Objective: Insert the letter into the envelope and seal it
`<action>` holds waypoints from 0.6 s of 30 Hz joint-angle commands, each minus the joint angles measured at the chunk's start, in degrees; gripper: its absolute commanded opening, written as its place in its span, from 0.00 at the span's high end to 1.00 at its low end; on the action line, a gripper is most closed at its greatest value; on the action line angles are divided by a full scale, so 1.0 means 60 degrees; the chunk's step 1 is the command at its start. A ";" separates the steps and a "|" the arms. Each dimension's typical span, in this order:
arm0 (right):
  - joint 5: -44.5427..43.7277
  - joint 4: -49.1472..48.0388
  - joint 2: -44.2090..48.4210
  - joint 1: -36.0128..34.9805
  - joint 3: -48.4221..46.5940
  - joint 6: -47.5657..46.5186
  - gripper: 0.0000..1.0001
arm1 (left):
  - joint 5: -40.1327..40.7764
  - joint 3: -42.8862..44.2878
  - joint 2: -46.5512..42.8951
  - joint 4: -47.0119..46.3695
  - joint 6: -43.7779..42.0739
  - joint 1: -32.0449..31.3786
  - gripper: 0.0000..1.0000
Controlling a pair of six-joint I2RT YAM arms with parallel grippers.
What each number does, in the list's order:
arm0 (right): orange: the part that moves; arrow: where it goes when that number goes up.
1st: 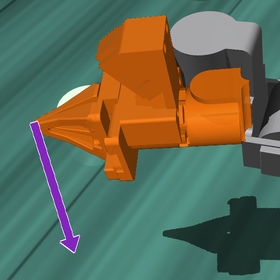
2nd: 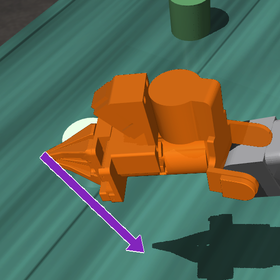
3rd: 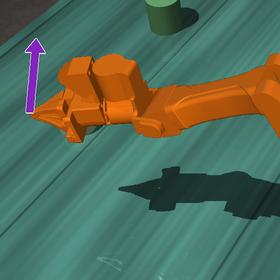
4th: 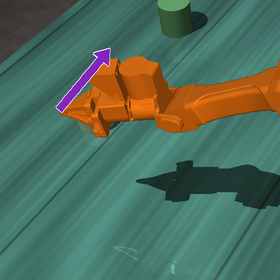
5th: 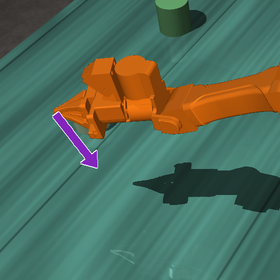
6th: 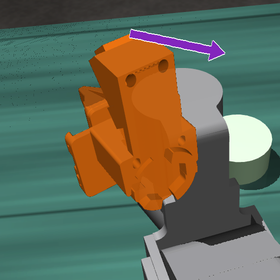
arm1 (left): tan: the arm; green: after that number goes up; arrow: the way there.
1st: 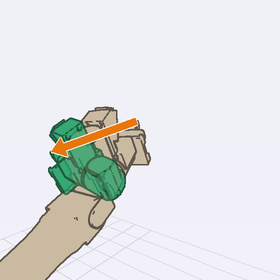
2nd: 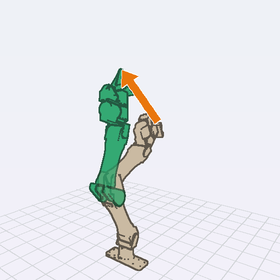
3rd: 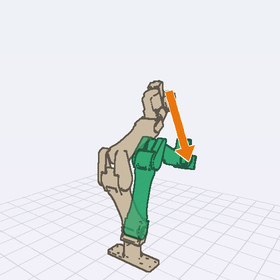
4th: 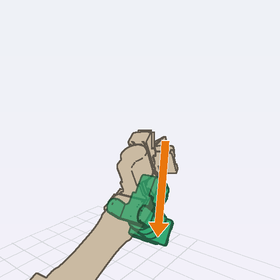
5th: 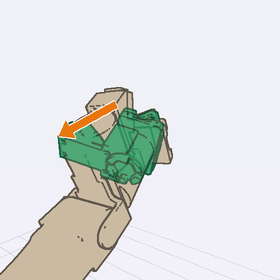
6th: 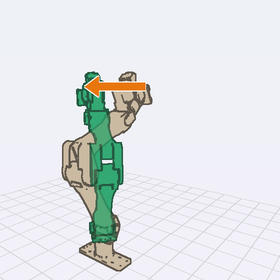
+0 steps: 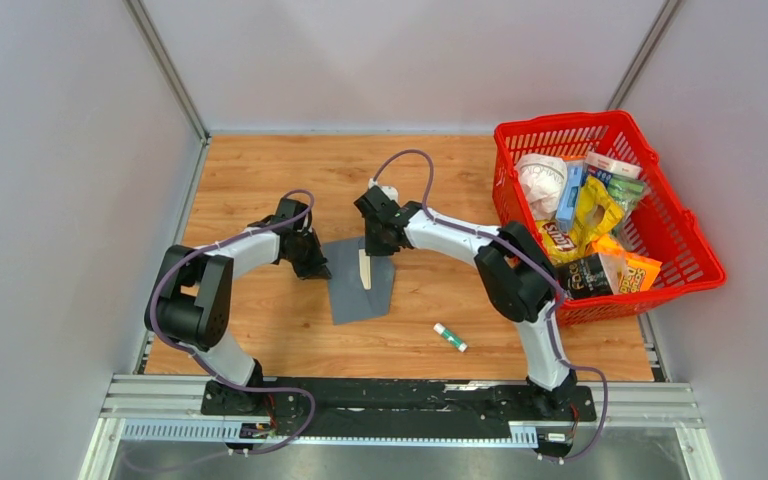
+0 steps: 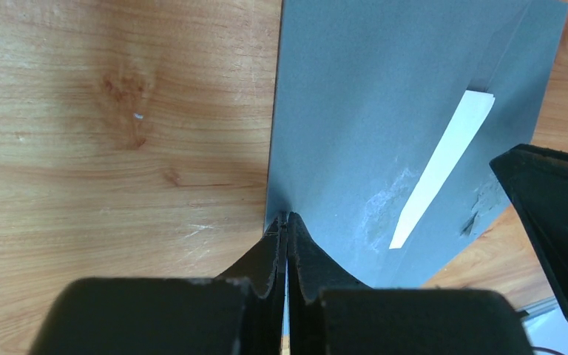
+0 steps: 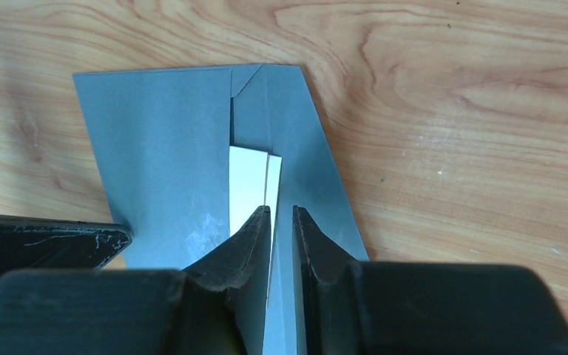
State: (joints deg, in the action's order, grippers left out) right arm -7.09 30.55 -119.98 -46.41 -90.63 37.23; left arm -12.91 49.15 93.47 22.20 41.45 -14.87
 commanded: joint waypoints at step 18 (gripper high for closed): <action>-0.0063 -0.0037 -0.0921 0.0016 -0.0247 0.0166 0.85 | -0.0204 0.0306 -0.0649 0.0564 -0.0742 0.0018 0.91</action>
State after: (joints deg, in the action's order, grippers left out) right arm -7.01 30.57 -123.92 -46.30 -92.77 37.47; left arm -11.68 51.59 94.39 25.17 37.82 -14.87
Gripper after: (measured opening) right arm 0.155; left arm 0.051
